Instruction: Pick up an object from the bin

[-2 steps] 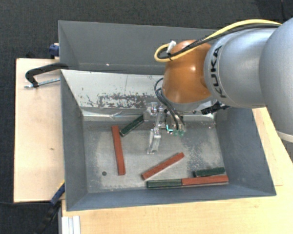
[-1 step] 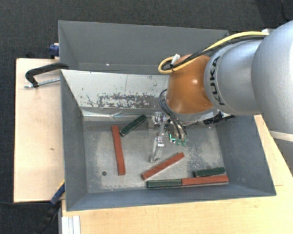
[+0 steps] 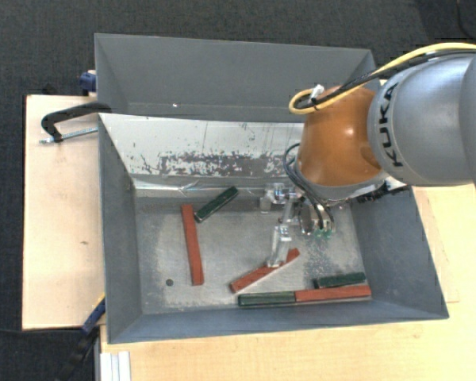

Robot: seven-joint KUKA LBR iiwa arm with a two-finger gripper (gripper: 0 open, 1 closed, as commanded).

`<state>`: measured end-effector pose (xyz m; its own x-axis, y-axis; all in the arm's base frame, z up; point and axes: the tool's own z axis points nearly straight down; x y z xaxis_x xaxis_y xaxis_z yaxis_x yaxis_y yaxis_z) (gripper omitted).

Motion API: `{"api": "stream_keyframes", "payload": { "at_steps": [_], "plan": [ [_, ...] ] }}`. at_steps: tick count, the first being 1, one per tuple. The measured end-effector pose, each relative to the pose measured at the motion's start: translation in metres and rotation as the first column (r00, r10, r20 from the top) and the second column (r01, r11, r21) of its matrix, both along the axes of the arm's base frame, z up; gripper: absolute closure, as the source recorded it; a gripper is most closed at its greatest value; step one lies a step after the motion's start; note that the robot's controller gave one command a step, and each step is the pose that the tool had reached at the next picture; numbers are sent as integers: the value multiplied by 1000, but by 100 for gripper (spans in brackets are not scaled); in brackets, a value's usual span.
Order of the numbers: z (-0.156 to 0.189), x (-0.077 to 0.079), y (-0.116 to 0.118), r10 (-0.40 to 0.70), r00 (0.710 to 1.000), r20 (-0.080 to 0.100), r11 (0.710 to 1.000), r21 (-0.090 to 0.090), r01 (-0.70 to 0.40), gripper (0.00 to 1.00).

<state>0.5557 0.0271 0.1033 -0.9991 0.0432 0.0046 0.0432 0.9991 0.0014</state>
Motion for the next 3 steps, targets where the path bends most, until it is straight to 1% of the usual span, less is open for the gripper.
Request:
{"api": "stream_keyframes", "payload": {
  "at_steps": [1, 2, 3],
  "plan": [
    [13, -34, -5, 199, 980, 6, 980, -1, -199, 0],
    [-31, -51, 6, 386, 923, 1, 923, 0, -386, 100],
    [-31, -51, 6, 385, 923, 1, 923, 0, -385, 100]
  ]
}}
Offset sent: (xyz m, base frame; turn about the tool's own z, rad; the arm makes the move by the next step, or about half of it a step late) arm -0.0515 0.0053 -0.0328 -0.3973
